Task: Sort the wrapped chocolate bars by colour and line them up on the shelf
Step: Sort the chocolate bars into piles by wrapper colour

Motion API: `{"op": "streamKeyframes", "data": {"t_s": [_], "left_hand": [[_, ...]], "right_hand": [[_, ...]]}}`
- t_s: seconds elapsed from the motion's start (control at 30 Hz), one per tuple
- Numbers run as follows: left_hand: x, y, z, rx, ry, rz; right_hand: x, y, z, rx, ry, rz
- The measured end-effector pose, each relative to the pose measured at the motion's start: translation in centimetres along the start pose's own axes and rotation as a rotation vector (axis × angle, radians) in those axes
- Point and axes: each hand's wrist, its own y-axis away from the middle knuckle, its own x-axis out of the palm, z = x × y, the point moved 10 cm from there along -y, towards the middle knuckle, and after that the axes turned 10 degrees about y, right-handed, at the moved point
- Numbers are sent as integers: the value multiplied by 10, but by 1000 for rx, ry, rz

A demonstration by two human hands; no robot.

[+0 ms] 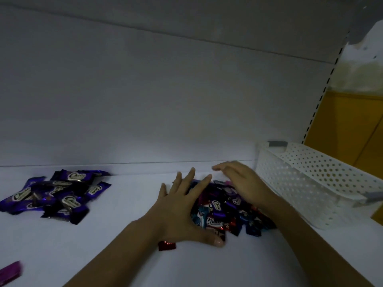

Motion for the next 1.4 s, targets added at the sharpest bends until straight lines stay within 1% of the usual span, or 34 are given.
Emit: {"op": "streamKeyframes", "data": {"t_s": [0.03,0.13,0.17,0.27,0.37,0.47,0.6,0.67,0.73,0.8,0.9,0.97,1.1,1.17,1.23,1.3,1.4], "left_hand": [[1,-2,-1,5,-20,7],[0,-8,-3,-4,-96,-29],[-2,-9,-5,-5,-125,-52],[-12,-12,-10,-6,-175,-134],[-24,-17,-21,29,-198,-174],[-34,-23,-35,69,-218,-167],[-55,-37,-46,94,-195,-107],[-65,-40,-46,74,-128,-108],[-78,-39,-41,43,12,-163],[-91,-35,-32,-1,212,-235],[-98,-27,-18,-64,540,-285],[-101,-19,-13,-74,682,-311],[-111,-5,-8,-65,754,-368],[-120,4,-2,-70,766,-421],[-128,15,4,-70,792,-478],[-135,28,9,-70,822,-540],[-149,50,14,-56,840,-630]], "right_hand": [[0,1,-5,23,9,7],[28,4,-10,52,114,200],[35,5,-9,44,128,236],[32,7,1,22,65,215],[27,6,5,1,95,188],[23,4,5,-6,85,144],[15,0,1,8,67,80],[12,1,1,5,75,54],[8,4,1,-11,139,11],[2,7,8,-73,227,-51],[-2,7,17,-159,344,-118],[-4,7,20,-183,338,-152],[-10,7,22,-185,280,-202],[-15,9,26,-180,191,-217],[-10,10,37,-157,9,-147],[9,10,53,-109,-176,2],[41,9,90,-70,-317,190]]}}
